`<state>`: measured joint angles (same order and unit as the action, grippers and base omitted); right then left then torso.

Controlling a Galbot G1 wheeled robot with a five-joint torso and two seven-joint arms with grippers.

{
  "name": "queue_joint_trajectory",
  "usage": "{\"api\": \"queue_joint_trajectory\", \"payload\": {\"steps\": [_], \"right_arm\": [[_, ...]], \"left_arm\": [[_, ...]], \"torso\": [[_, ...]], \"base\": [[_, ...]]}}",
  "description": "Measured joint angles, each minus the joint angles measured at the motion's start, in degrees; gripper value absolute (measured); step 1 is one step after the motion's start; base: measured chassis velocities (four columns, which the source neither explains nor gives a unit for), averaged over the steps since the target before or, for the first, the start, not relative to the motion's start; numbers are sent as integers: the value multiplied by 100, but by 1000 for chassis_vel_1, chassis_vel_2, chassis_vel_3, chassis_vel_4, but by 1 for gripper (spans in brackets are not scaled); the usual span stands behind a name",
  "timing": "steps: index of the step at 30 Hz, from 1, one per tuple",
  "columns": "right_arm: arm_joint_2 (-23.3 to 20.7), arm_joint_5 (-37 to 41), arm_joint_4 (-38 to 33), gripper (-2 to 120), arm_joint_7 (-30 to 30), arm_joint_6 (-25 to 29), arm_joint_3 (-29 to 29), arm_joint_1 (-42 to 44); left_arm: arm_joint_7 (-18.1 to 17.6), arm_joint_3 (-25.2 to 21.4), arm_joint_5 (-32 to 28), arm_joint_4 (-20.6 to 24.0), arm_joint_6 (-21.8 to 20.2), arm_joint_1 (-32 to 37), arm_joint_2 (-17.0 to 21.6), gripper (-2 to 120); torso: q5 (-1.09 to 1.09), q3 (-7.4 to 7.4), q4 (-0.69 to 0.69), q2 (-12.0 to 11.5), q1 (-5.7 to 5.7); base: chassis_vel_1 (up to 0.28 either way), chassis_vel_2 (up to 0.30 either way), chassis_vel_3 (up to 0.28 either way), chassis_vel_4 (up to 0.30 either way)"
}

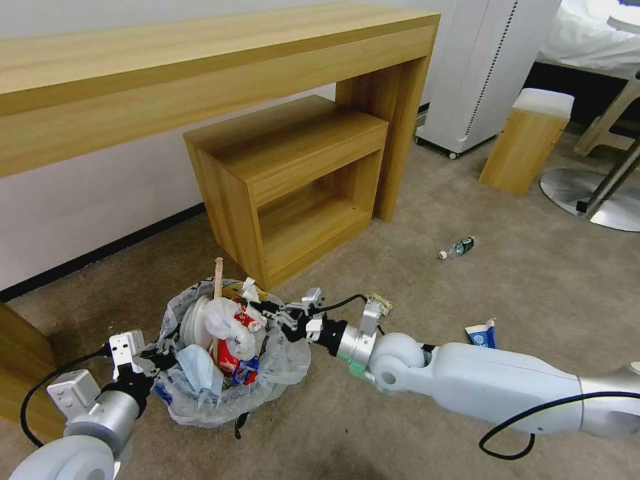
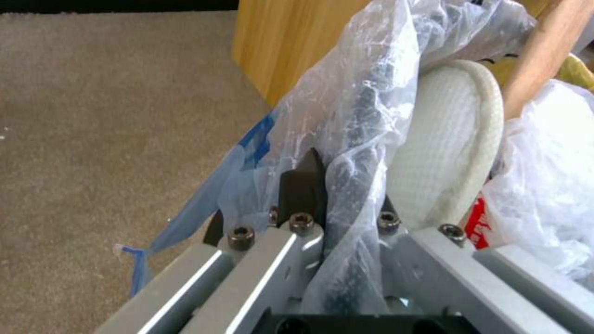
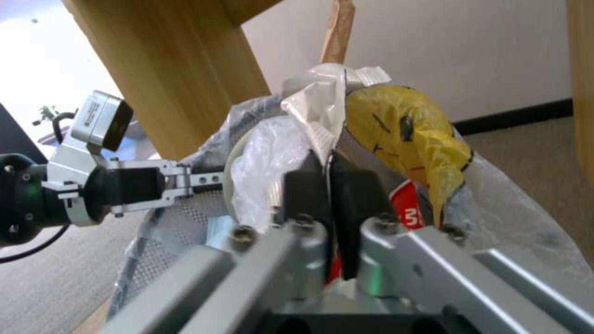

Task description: Pick up the trash bin and place the garbage on the floor into it.

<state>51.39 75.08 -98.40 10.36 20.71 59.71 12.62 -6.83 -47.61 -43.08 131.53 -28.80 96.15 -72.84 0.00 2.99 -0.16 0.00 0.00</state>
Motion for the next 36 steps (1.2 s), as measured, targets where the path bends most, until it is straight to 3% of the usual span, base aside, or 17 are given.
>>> {"api": "queue_joint_trajectory", "payload": {"steps": [10,25,32,36], "right_arm": [[-67,39,-31,47,-72,-33,-85,164],[-97,34,-70,97,-88,-25,-252,202],[-245,68,-277,100,9,17,-700,364],[-397,91,-498,100,-72,18,-1308,699]], "left_arm": [[8,43,9,-107,20,-46,-7,1],[46,70,53,-264,51,-79,-12,1],[46,66,53,-382,52,-122,30,1],[43,62,61,-451,52,-143,42,1]], "torso": [[1,0,0,0,0],[0,0,0,0,0],[0,0,0,0,0],[0,0,1,0,0]], "base": [[0,0,0,0],[0,0,0,0],[0,0,0,0],[0,0,0,0]]}}
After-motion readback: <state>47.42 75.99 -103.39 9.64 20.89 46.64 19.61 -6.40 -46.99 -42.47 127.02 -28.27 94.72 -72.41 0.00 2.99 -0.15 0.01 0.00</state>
